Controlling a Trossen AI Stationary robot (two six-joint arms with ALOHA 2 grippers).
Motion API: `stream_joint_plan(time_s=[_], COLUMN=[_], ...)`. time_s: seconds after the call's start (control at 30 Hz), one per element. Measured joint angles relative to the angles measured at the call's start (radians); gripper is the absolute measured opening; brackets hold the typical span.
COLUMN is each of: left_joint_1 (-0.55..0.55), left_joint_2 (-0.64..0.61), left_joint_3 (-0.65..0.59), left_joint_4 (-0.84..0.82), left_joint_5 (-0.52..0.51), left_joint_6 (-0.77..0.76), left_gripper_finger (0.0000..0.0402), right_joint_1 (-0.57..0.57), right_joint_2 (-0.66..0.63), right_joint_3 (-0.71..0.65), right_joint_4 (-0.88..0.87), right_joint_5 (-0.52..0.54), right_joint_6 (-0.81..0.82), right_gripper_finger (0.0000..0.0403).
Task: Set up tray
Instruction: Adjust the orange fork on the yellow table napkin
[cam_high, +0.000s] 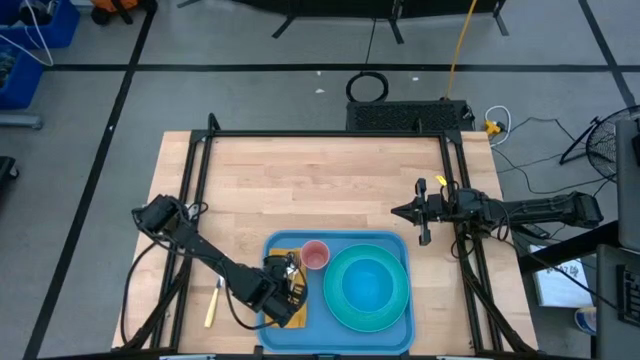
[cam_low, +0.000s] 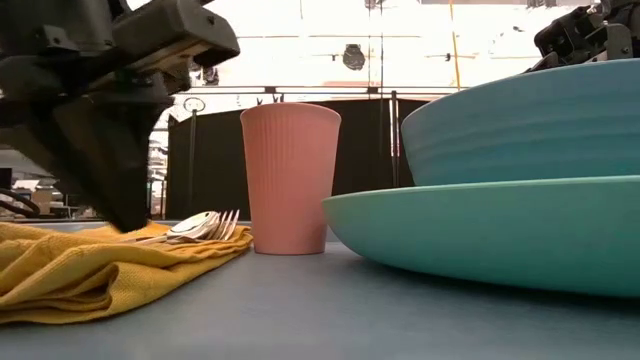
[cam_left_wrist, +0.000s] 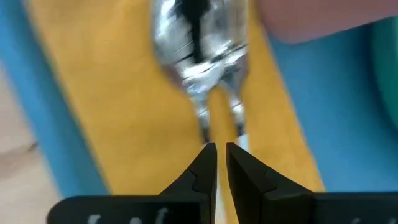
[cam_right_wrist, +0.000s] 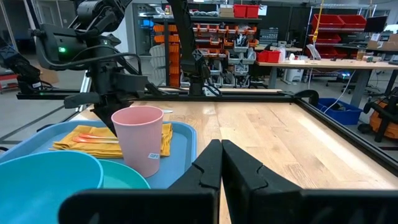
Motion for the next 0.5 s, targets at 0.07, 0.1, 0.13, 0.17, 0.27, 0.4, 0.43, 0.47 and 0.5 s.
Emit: stream_joint_plan(time_s=[0.07, 0.1, 0.13, 0.17, 0.27, 0.4, 0.43, 0.47, 0.5], left_joint_1=[0.003, 0.006, 0.009, 0.012, 0.027, 0.060, 0.066, 0.072, 0.078], left_joint_2=[0.000, 0.000, 0.000, 0.000, -0.001, -0.002, -0.002, -0.002, -0.002], left_joint_3=[0.001, 0.001, 0.001, 0.001, 0.001, 0.001, 0.001, 0.001, 0.001], left_joint_4=[0.023, 0.030, 0.033, 0.036, 0.035, 0.035, 0.039, 0.041, 0.042], left_joint_5=[-0.011, -0.015, -0.025, -0.036, -0.057, -0.068, -0.074, -0.073, -0.067], left_joint_6=[0.071, 0.100, 0.136, 0.181, 0.319, 0.417, 0.445, 0.474, 0.504], left_gripper_finger=[0.0035, 0.0035, 0.0035, 0.0035, 0.0035, 0.0010, 0.0005, 0.0005, 0.0006], right_joint_1=[0.000, 0.000, 0.000, 0.000, 0.000, 0.000, 0.000, 0.000, 0.000], right_joint_2=[0.000, 0.000, 0.000, 0.000, 0.000, 0.000, 0.000, 0.000, 0.000], right_joint_3=[0.000, 0.000, 0.000, 0.000, 0.000, 0.000, 0.000, 0.000, 0.000], right_joint_4=[0.000, 0.000, 0.000, 0.002, 0.012, 0.016, 0.016, 0.016, 0.016], right_joint_5=[0.000, 0.000, 0.000, 0.000, 0.000, 0.000, 0.000, 0.000, 0.000], right_joint_6=[-0.001, -0.002, -0.003, -0.003, -0.003, 0.000, 0.000, 0.000, 0.000], right_gripper_finger=[0.0000, 0.0000, 0.0000, 0.0000, 0.0000, 0.0000, 0.0000, 0.0000, 0.0000])
